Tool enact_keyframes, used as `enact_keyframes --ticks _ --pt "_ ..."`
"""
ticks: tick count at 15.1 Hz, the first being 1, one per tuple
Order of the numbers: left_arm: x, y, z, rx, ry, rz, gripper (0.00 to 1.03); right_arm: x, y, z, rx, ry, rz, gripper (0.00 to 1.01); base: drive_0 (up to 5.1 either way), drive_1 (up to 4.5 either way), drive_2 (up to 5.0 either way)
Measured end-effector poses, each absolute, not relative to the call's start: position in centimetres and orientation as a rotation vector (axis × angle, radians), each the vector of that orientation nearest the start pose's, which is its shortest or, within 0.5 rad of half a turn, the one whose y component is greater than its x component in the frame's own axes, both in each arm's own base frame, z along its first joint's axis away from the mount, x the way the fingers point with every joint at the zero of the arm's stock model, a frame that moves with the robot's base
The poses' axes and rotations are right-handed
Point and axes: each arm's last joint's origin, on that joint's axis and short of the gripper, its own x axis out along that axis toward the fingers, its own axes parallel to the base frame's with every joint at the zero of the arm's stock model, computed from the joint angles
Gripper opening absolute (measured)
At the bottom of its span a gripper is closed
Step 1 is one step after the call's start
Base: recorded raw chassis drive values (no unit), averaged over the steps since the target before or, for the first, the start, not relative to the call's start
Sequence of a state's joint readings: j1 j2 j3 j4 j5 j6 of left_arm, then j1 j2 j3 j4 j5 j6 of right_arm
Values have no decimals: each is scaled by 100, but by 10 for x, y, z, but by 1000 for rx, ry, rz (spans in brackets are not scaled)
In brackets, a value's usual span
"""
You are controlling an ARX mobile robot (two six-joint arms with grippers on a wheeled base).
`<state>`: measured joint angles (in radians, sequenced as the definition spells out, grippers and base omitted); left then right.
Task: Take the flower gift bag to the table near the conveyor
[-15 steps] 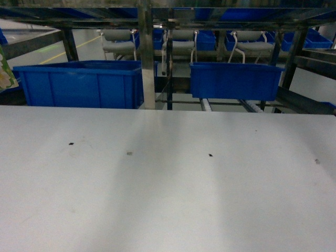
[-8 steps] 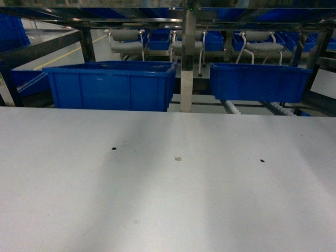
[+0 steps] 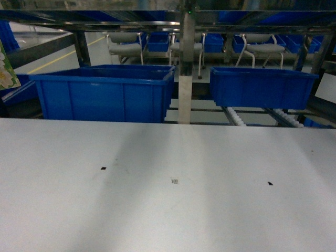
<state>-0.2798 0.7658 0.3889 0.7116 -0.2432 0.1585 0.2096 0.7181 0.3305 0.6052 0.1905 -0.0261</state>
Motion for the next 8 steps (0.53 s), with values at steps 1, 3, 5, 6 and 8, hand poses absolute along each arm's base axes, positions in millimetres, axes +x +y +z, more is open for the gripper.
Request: enact_keyframes --ticks 1,3,5,6,8 --pt "165 -40 284 70 -327 -11 2 162 29 262 19 -220 16 2 4 389 -381" --pt "166 -41 283 72 -320 -11 2 162 29 261 17 -212 16 2 0 0 0" --pt "167 -41 282 73 -316 -11 2 163 29 260 16 -209 16 2 -238 172 83" --pt "166 -41 284 70 -328 -16 2 163 29 260 17 -211 12 2 -472 352 167" --pt "166 -41 283 72 -320 -18 2 162 29 261 18 -218 10 2 -451 374 187"
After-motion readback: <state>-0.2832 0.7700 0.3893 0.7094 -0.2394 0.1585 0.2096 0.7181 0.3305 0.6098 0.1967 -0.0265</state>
